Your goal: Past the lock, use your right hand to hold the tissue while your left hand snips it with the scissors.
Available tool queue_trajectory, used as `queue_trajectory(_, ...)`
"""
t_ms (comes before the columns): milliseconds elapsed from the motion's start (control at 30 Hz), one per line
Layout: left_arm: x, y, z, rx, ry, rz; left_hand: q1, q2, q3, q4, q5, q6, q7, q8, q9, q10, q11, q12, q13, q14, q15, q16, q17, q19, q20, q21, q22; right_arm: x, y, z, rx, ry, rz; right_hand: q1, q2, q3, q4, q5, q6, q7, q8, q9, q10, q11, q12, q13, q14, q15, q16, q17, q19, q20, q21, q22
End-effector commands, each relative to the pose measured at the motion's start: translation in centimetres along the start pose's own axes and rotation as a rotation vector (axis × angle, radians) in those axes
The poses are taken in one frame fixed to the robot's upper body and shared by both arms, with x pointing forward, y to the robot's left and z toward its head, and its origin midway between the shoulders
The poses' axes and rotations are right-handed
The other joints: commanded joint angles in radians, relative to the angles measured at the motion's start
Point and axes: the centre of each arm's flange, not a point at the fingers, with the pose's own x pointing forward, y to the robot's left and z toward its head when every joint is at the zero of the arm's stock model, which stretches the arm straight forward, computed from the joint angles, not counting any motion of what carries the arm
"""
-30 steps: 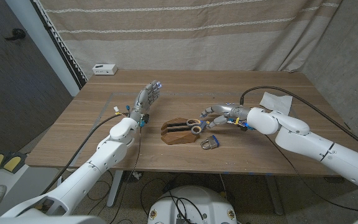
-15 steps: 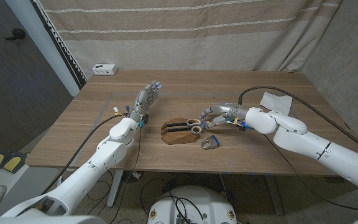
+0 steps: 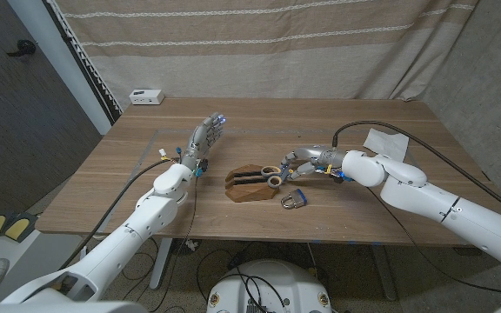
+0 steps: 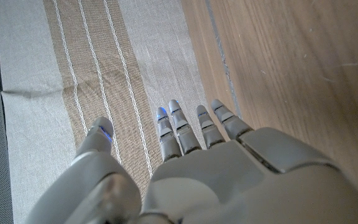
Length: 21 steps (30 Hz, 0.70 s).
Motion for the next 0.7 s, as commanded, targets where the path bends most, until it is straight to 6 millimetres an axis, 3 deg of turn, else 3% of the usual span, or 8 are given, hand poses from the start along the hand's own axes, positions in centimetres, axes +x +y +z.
queue_trajectory(33,-0.11,-0.08,-0.17,-0.004,0.0,0.004,-0.004,-0.002,0.008,0.0,0.007,0.001,0.004,-0.002,0.003,-0.002,-0.002,-0.001,0.003,-0.003,-0.142,-0.003,0.004,-0.002,-0.083,-0.001,0.003,0.21,0.3,-0.37,-0.003,0.007,0.017,0.016,0.003,0.005,0.002,-0.009,0.028,0.0,0.013,0.004,0.039,-0.017,0.02,0.01,0.032,-0.182,0.014,0.01,0.021,-0.125,0.009,0.006)
queue_trajectory(333,-0.51,-0.22,-0.25,-0.005,-0.002,0.01,-0.004,-0.001,0.009,0.0,0.007,0.001,0.002,-0.002,0.003,0.0,0.001,0.0,0.003,-0.001,-0.143,-0.002,0.004,-0.002,-0.083,-0.001,0.003,0.03,0.37,-0.49,0.001,0.002,0.011,0.033,0.011,0.016,0.008,-0.029,0.13,-0.019,0.052,0.0,0.124,-0.022,0.057,0.022,0.122,-0.185,0.065,0.039,0.054,-0.133,0.023,0.011)
queue_trajectory(433,-0.67,-0.3,-0.31,-0.008,-0.002,0.012,-0.004,-0.001,0.009,0.0,0.007,0.001,0.002,-0.002,0.003,0.0,0.001,0.0,0.003,-0.001,-0.143,-0.002,0.004,-0.002,-0.083,-0.001,0.003,-0.06,0.43,-0.56,0.0,0.004,0.004,0.044,0.016,0.026,0.015,-0.054,0.223,-0.033,0.082,-0.005,0.197,-0.022,0.077,0.014,0.156,-0.187,0.093,0.062,0.063,-0.13,0.028,0.015)
queue_trajectory(500,-0.74,-0.35,-0.32,-0.008,-0.002,0.014,-0.004,-0.001,0.009,0.0,0.007,0.002,0.003,-0.002,0.003,0.0,0.001,0.0,0.003,-0.001,-0.143,-0.002,0.004,-0.003,-0.083,-0.001,0.003,-0.12,0.43,-0.61,0.003,0.004,-0.001,0.046,0.02,0.03,0.018,-0.06,0.245,-0.033,0.088,-0.006,0.218,-0.019,0.084,0.012,0.161,-0.187,0.098,0.067,0.064,-0.133,0.029,0.016)
queue_trajectory(533,-0.77,-0.37,-0.33,-0.008,-0.003,0.014,-0.004,-0.001,0.009,0.0,0.007,0.002,0.003,-0.002,0.003,0.0,0.0,0.0,0.003,-0.001,-0.143,-0.002,0.004,-0.002,-0.083,-0.001,0.003,-0.15,0.41,-0.64,0.004,0.004,-0.004,0.05,0.026,0.038,0.023,-0.072,0.287,-0.026,0.1,-0.008,0.25,-0.017,0.093,0.008,0.167,-0.187,0.105,0.073,0.064,-0.135,0.03,0.017)
queue_trajectory(700,-0.83,-0.53,-0.34,-0.01,-0.003,0.016,-0.004,-0.001,0.009,0.0,0.006,0.004,0.003,-0.001,0.003,0.001,-0.001,0.0,0.003,0.001,-0.143,-0.002,0.004,-0.002,-0.084,-0.001,0.003,-0.26,0.2,-0.82,0.01,0.001,-0.007,0.058,0.04,0.074,0.048,-0.111,0.366,-0.033,0.116,-0.013,0.331,-0.015,0.114,-0.004,0.202,-0.188,0.131,0.089,0.072,-0.138,0.039,0.022)
